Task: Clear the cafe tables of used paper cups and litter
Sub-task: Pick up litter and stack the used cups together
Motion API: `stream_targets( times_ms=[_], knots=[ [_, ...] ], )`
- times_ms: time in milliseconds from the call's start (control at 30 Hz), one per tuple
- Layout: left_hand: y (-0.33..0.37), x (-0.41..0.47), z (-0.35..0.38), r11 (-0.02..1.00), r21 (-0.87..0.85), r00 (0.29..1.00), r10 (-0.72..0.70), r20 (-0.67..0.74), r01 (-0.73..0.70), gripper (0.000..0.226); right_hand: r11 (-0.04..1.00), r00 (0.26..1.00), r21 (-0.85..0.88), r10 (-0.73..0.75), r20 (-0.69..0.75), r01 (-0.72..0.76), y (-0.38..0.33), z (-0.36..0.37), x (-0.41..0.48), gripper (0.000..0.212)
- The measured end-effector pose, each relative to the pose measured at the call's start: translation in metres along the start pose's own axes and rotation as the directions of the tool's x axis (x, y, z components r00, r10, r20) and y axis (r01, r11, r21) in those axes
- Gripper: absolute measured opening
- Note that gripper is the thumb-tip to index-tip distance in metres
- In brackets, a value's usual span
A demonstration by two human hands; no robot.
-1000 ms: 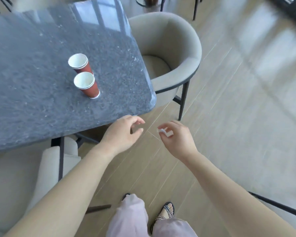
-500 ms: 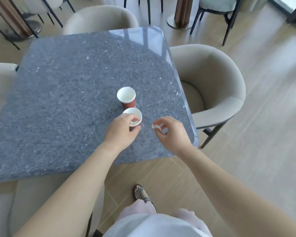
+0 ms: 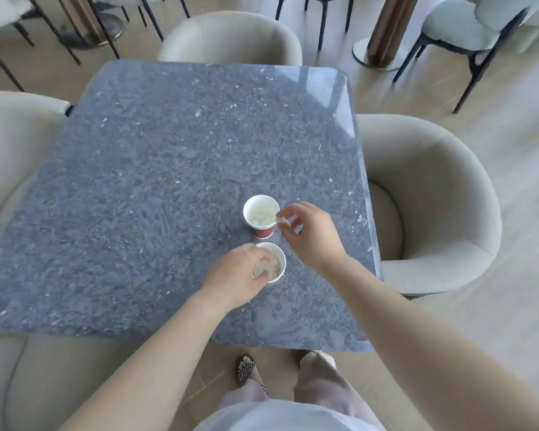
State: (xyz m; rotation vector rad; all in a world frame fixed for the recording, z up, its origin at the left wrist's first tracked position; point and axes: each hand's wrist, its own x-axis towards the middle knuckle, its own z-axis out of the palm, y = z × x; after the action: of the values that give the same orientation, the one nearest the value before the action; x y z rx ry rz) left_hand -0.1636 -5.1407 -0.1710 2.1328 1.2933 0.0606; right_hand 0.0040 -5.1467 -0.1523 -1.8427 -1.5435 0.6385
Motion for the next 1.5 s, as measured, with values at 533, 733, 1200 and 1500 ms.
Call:
stream_targets(
  times_ms=[533, 733, 1200, 1500],
  knots=[
    [0.02, 0.016, 0.021, 0.985, -0.022, 0.984, -0.174, -0.04, 0.173, 0.033, 0.904, 0.866, -0.213, -0.255, 0.431, 0.372, 0.042, 0.001, 0.055, 0.026],
    [0.024, 0.022, 0.021, 0.951, 0.059, 0.951, -0.301, -0.064, 0.305, 0.023, 0.822, 0.777, -0.253, -0.314, 0.546, 0.51, 0.052, 0.012, 0.067, 0.022],
    [0.036, 0.062, -0.007, 0.987, -0.072, 0.96, -0.156, -0.234, 0.143, 0.017, 0.947, 0.948, -0.241, -0.14, 0.285, 0.213, 0.062, -0.044, 0.058, 0.022],
    [0.071, 0.087, -0.007, 0.942, 0.034, 0.943, 0.334, -0.007, -0.333, 0.018, 0.962, 0.966, -0.16, 0.19, -0.177, -0.219, 0.051, -0.082, -0.048, 0.015]
  ],
)
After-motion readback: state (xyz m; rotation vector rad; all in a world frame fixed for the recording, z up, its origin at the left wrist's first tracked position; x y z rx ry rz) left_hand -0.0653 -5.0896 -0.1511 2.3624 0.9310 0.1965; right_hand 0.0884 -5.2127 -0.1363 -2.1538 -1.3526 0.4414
